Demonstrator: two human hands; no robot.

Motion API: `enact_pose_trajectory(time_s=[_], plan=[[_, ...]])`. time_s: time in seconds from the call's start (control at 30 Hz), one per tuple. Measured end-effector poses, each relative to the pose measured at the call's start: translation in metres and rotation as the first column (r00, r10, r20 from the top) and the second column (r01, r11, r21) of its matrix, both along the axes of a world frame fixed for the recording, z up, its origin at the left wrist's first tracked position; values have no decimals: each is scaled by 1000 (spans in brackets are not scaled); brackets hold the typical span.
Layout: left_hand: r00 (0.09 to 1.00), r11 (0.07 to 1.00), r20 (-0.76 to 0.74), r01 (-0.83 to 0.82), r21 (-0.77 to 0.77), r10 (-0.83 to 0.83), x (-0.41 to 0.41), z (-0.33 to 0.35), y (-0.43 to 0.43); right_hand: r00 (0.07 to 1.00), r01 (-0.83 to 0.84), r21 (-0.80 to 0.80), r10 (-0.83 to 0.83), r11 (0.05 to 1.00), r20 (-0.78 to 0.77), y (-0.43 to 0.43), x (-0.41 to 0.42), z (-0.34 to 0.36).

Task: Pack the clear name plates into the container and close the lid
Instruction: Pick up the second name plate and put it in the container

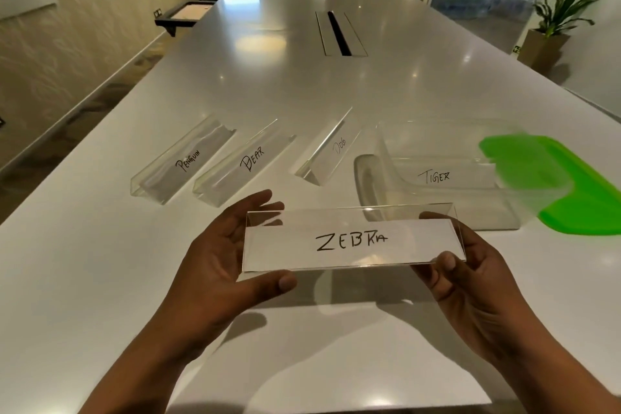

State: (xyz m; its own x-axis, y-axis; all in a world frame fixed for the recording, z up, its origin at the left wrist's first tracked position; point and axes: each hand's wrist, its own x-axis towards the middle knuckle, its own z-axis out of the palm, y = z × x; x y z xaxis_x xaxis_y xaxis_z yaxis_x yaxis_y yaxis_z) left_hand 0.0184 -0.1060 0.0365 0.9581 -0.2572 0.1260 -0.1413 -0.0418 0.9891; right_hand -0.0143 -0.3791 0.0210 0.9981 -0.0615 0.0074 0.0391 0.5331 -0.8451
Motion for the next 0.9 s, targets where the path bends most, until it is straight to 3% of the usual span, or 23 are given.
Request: enact_pose_trajectory(time_s=[0.4,0.9], plan=[[1000,994,8,0,-110,0,-1,4,-5,1000,-1,10,1,1000,0,-2,4,1],[1000,991,-6,-8,-132,8,0,8,-8,1000,5,-3,-4,1000,26,0,7,8]])
